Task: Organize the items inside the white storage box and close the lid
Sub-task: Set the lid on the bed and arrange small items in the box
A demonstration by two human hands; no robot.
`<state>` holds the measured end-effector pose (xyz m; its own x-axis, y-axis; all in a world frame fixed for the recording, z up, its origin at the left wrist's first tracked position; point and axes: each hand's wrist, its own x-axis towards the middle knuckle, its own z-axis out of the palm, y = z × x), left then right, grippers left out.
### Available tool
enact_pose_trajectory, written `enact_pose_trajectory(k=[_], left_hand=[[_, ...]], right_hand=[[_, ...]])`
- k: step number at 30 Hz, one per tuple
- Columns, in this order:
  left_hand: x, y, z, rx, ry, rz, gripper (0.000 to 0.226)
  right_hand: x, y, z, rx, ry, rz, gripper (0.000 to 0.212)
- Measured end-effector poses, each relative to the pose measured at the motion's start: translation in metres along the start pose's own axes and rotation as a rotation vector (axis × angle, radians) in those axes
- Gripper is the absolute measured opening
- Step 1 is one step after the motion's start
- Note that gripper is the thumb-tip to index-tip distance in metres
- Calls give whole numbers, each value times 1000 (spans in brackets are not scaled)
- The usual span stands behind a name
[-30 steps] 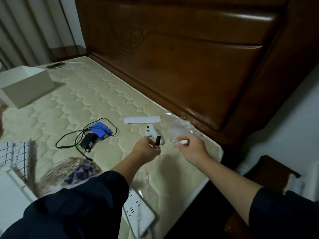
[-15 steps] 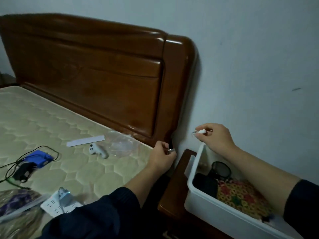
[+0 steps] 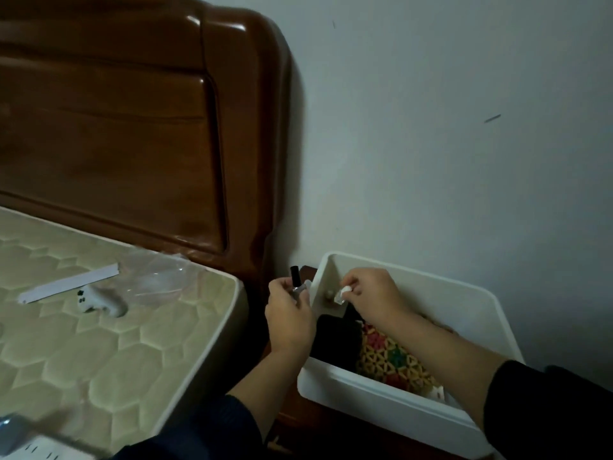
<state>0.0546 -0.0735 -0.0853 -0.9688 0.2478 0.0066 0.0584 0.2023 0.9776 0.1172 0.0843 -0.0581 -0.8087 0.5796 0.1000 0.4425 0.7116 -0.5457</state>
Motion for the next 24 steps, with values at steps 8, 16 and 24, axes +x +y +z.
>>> enact_pose_trajectory(k=[8, 16, 24], left_hand=[[20, -16, 22, 56, -11, 46, 28], [19, -22, 24, 76, 6, 68, 31], [17, -22, 23, 136, -6, 89, 35]], right_hand=[[39, 5, 35, -205, -169, 58, 14], [57, 8, 69, -330, -172, 7, 10], [68, 11, 89, -269, -107, 102, 27]])
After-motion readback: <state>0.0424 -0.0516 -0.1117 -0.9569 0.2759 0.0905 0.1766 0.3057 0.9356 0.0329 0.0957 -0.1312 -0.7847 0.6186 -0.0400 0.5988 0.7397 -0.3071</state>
